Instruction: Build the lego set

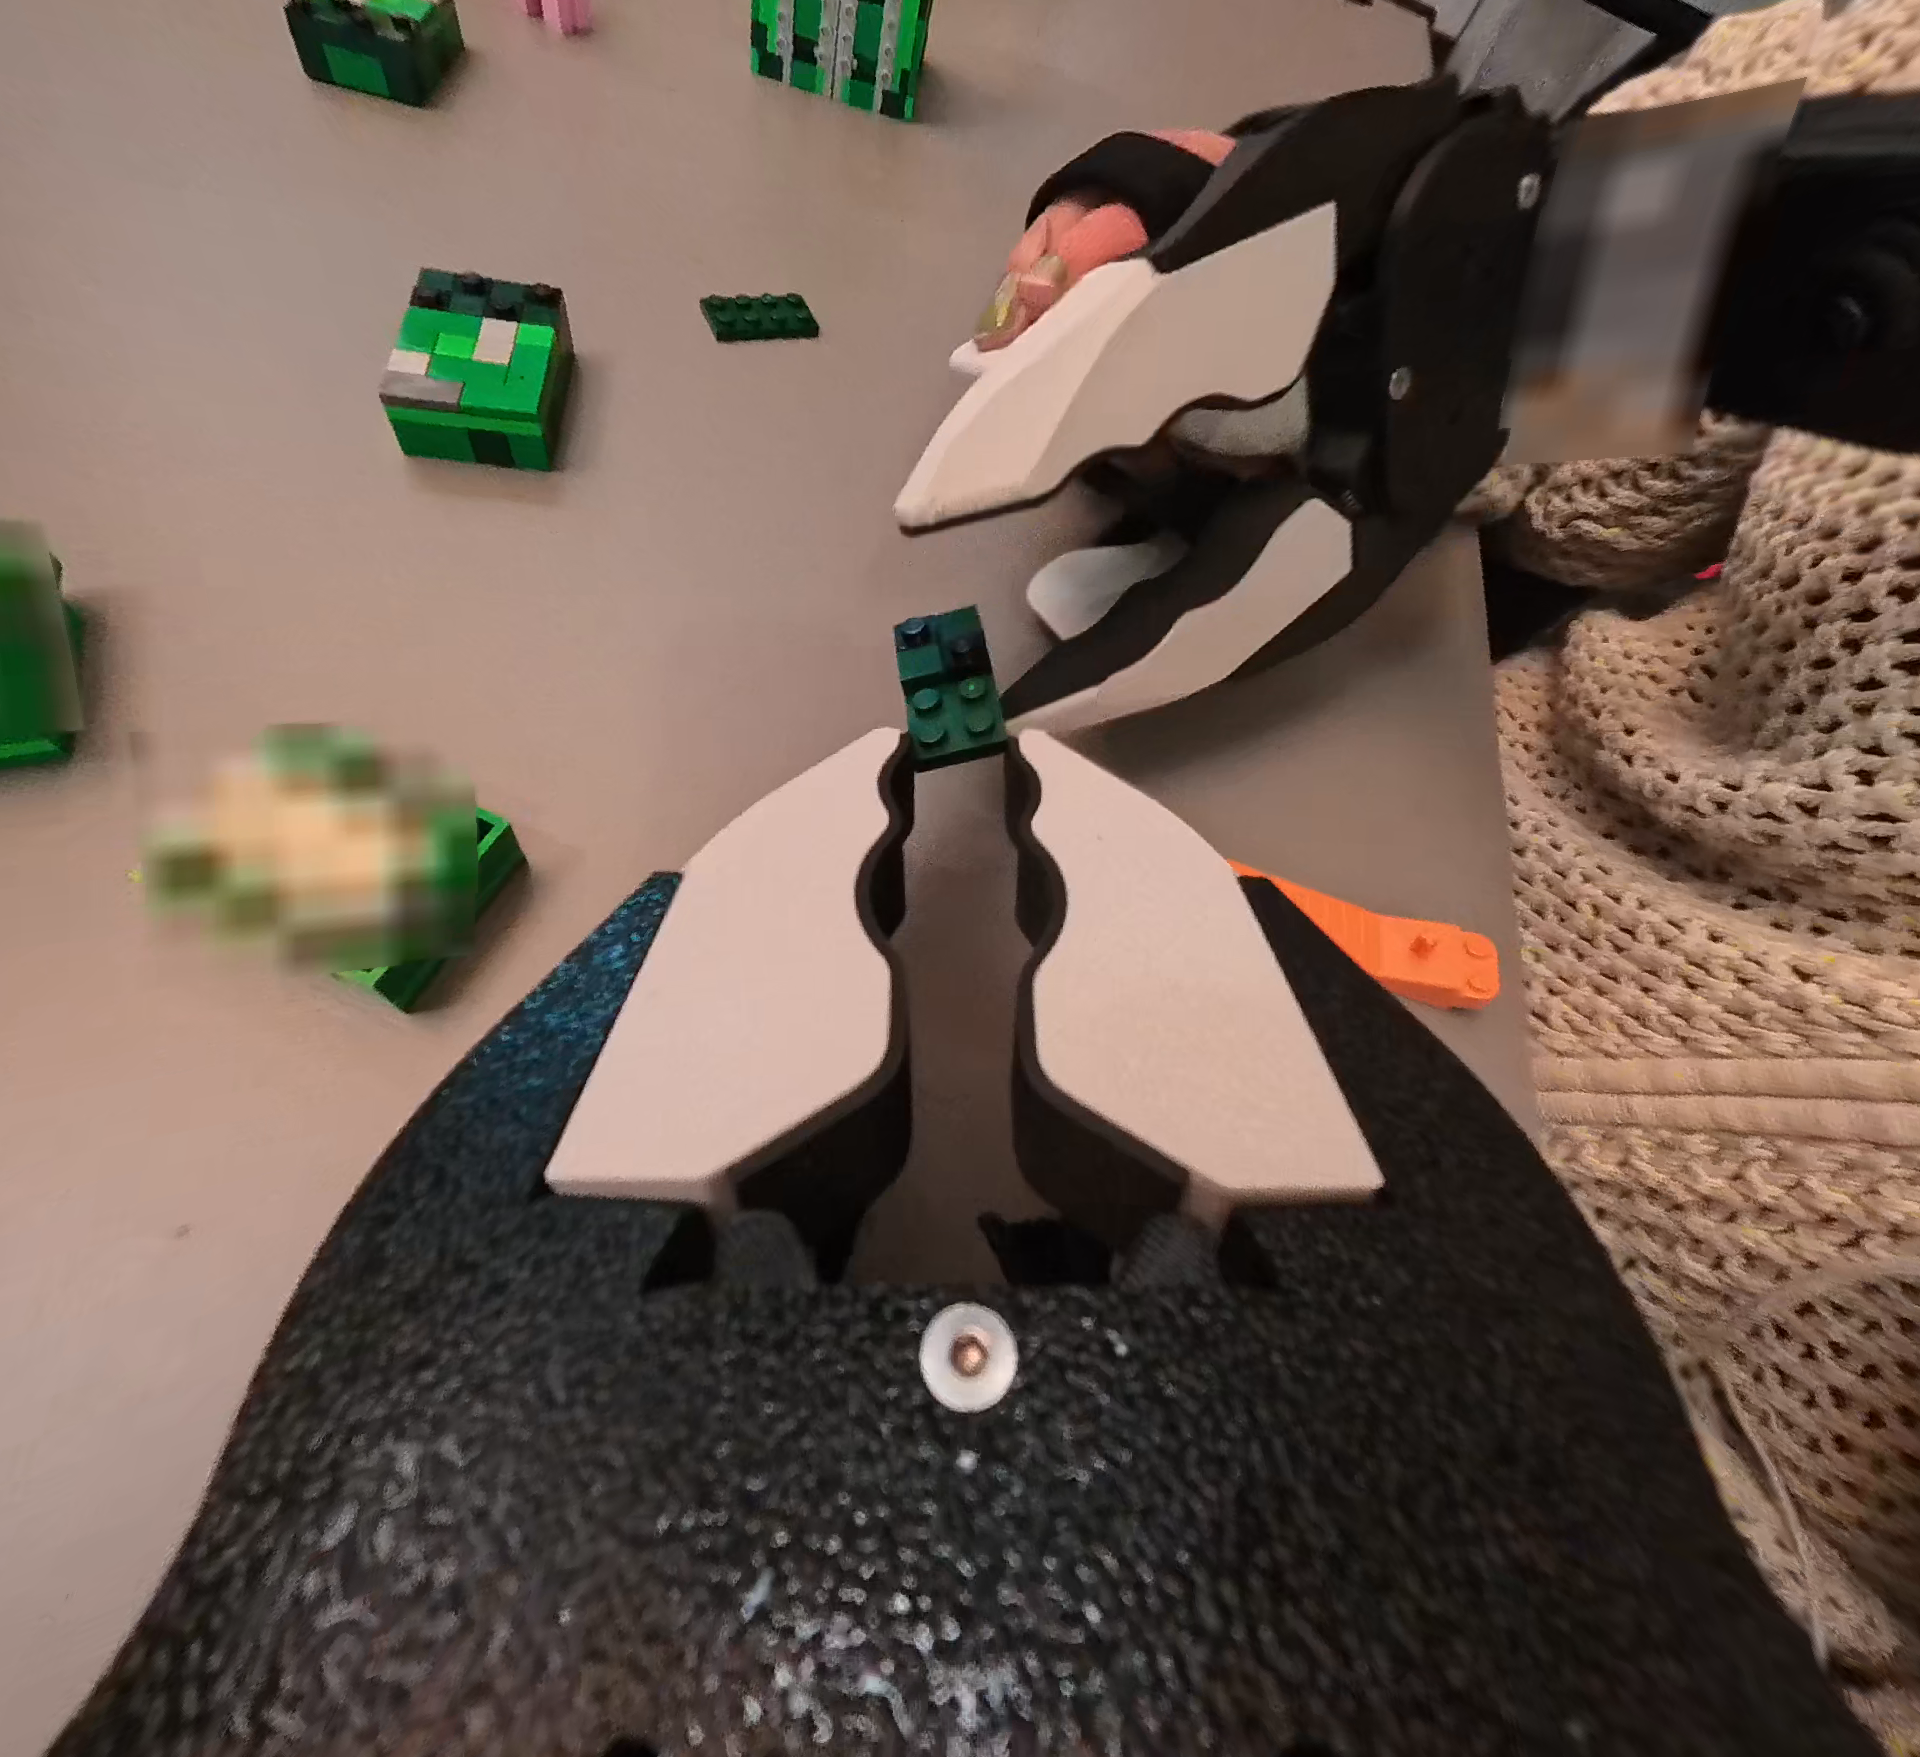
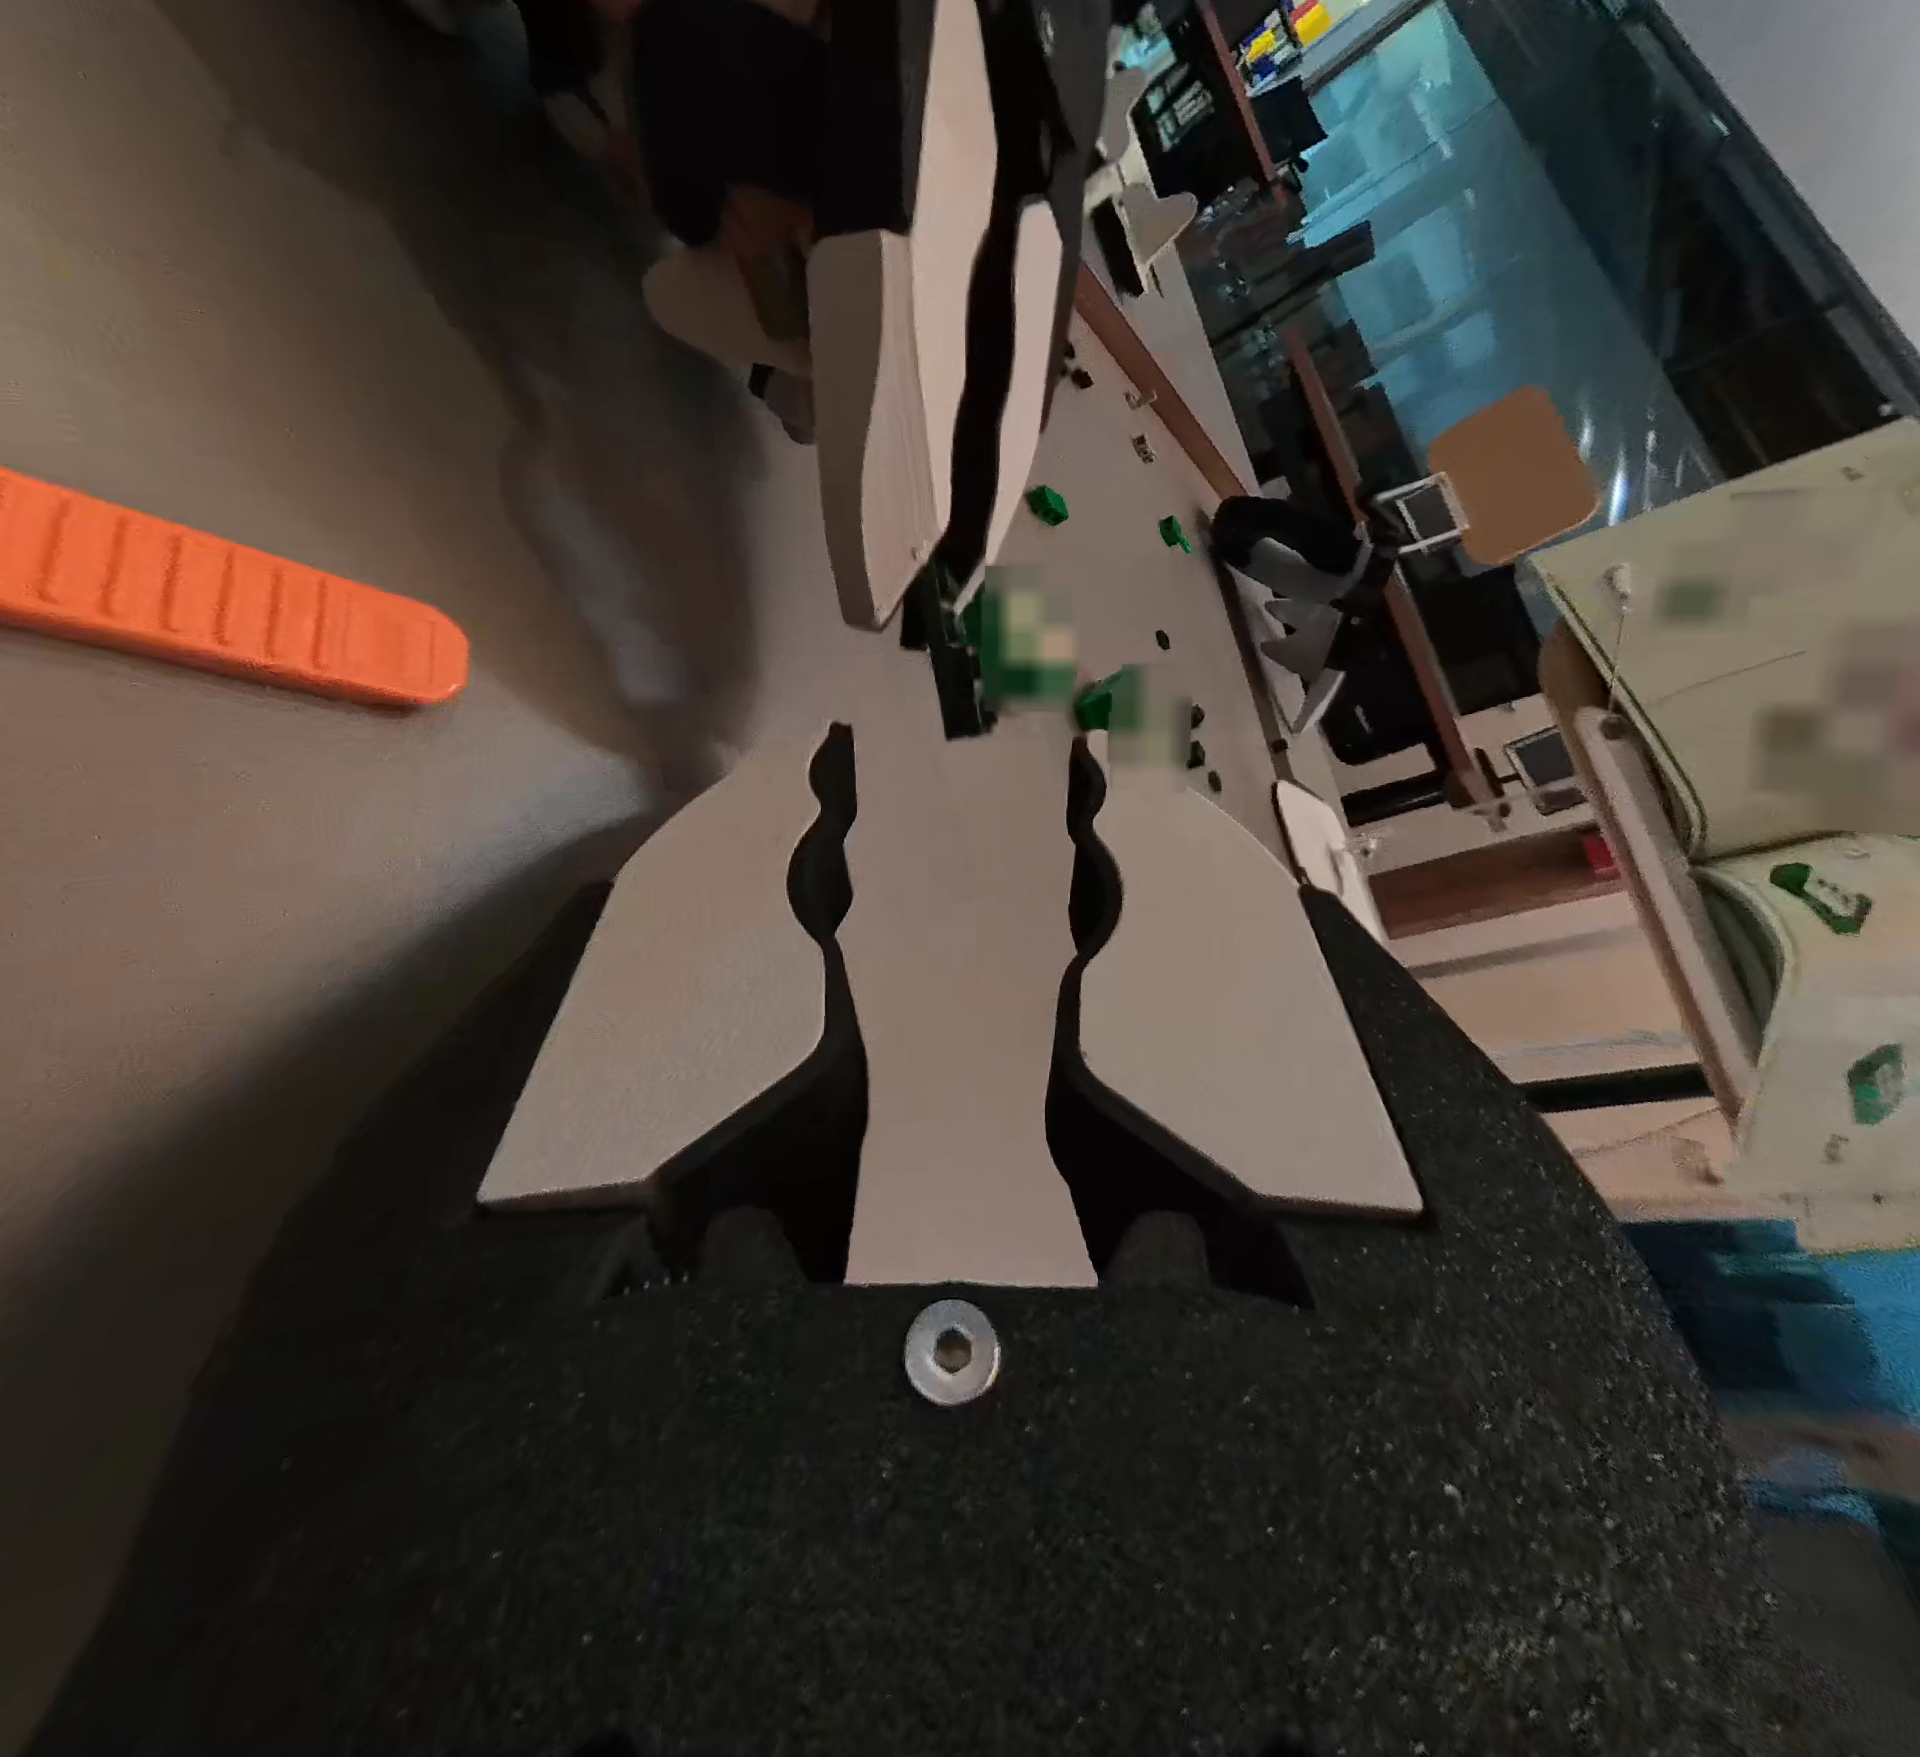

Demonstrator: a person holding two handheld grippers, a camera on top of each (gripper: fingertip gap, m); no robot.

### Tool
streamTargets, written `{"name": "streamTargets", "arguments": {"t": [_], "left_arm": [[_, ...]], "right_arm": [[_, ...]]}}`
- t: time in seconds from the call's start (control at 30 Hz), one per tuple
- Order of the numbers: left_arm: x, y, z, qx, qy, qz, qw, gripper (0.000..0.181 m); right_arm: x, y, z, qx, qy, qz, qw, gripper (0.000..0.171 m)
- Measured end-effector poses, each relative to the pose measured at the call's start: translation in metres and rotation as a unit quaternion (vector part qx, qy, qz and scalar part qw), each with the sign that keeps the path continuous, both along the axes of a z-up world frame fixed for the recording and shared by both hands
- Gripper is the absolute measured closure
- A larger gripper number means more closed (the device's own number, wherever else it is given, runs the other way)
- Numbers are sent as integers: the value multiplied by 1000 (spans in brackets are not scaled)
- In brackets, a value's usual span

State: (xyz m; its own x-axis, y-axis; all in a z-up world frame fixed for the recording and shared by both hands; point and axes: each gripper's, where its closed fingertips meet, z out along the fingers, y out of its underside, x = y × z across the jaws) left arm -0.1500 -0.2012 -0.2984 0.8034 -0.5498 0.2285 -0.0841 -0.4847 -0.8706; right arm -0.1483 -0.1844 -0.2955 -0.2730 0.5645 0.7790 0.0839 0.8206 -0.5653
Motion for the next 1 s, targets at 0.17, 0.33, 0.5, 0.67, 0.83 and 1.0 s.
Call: {"name": "streamTargets", "arguments": {"t": [0.17,0.33,0.5,0.67,0.83,1.0], "left_arm": [[-3,-4,10,63,32,9,997,166],[-45,-19,-6,87,244,52,964,165],[-76,-26,-8,107,260,68,957,165],[-78,-29,2,127,201,88,967,165],[-83,-31,-1,120,213,104,964,165],[-82,-31,-5,113,230,99,961,165]], "right_arm": [[10,33,22,-81,47,-45,995,132],[25,97,59,-224,141,-128,956,133],[33,134,71,-345,182,-163,906,134],[34,145,70,-398,185,-167,883,137],[35,148,70,-416,185,-166,875,140],[34,145,69,-408,179,-163,880,142]]}}
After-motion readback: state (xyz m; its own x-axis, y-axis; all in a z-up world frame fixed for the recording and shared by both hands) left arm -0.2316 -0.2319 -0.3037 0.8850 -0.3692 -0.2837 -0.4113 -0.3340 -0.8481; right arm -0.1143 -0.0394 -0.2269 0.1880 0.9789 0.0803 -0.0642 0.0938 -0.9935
